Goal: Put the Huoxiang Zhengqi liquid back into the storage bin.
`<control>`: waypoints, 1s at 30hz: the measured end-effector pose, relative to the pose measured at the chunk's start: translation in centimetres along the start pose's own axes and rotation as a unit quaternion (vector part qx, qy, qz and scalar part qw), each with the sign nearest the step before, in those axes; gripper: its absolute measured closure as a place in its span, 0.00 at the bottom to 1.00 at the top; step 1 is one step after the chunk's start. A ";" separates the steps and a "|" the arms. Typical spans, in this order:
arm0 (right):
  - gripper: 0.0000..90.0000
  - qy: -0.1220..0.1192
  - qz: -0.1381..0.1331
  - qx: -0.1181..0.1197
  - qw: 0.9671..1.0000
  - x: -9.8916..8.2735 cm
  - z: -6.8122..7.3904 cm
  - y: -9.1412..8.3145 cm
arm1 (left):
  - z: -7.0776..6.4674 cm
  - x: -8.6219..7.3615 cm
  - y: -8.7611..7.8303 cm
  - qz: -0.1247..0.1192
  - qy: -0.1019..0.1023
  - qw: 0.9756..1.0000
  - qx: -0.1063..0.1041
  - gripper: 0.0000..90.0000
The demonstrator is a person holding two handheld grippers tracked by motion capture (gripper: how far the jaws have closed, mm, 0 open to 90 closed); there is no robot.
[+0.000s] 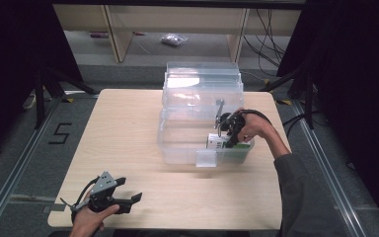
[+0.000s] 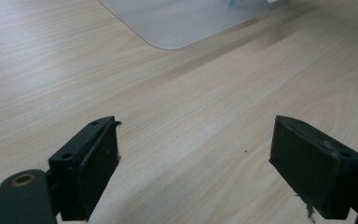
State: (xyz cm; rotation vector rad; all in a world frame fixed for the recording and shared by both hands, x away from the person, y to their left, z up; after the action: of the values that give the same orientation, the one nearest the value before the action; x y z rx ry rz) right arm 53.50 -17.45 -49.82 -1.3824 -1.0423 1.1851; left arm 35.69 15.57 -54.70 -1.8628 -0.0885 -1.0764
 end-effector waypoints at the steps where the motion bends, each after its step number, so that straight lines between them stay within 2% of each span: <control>1: 0.68 0.009 -0.002 -0.003 1.000 0.0 0.0 -0.3 | 0.0 0.0 0.0 -0.001 -0.001 1.000 0.000 0.16; 7: 0.65 0.024 -0.031 -0.005 0.999 -0.6 0.1 -2.2 | 0.0 0.0 0.0 0.001 0.002 1.000 0.000 0.16; 10: 0.63 0.059 -0.040 -0.009 0.997 -1.2 0.2 -3.2 | 0.0 0.0 0.0 0.002 0.002 1.000 0.001 0.16; 11: 0.62 0.058 -0.045 -0.012 0.997 -1.4 0.1 -3.5 | 0.0 0.0 0.0 0.002 0.002 1.000 0.001 0.16; 12: 0.60 0.074 -0.050 -0.009 0.996 -1.5 0.2 -3.7 | 0.0 0.0 0.0 0.002 0.002 1.000 0.001 0.16; 13: 0.58 0.070 -0.059 -0.017 0.996 -1.6 0.0 -4.0 | 0.0 0.0 0.0 0.002 0.002 1.000 0.001 0.16; 14: 0.56 0.088 -0.069 -0.006 0.994 -1.5 0.4 -4.3 | 0.0 -0.1 0.0 0.005 0.001 1.000 0.004 0.16; 15: 0.54 0.094 -0.075 -0.009 0.993 -1.6 0.4 -4.5 | 0.0 0.0 0.0 0.001 0.001 1.000 0.000 0.16; 18: 0.51 0.097 -0.090 -0.019 0.991 -1.6 0.8 -5.0 | 0.0 -0.1 0.0 0.005 -0.001 1.000 0.005 0.16; 21: 0.48 0.115 -0.097 -0.025 0.988 -1.7 1.1 -5.5 | 0.0 0.0 0.0 0.000 0.000 1.000 0.001 0.16; 23: 0.47 0.108 -0.109 -0.031 0.988 -1.6 1.1 -5.9 | 0.0 0.0 0.0 0.001 -0.001 1.000 0.002 0.16; 30: 0.41 0.137 -0.129 -0.028 0.982 -1.4 1.9 -6.2 | 0.0 -0.1 0.0 0.003 -0.002 1.000 0.004 0.16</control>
State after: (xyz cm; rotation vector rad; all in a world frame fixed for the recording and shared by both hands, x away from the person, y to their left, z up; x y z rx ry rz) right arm 51.43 -17.77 -43.57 -1.3621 -1.0276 0.7576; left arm 35.68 15.61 -54.75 -1.8574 -0.0896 -1.0661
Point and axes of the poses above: each handheld gripper's, and its own axes: y roughly forward along the jaws, x roughly out of its top, z roughly to its left, the point moved 9 cm from there along y, roughly forward along the jaws, and after that the axes turned 13 degrees about z, right-handed, at the moved point
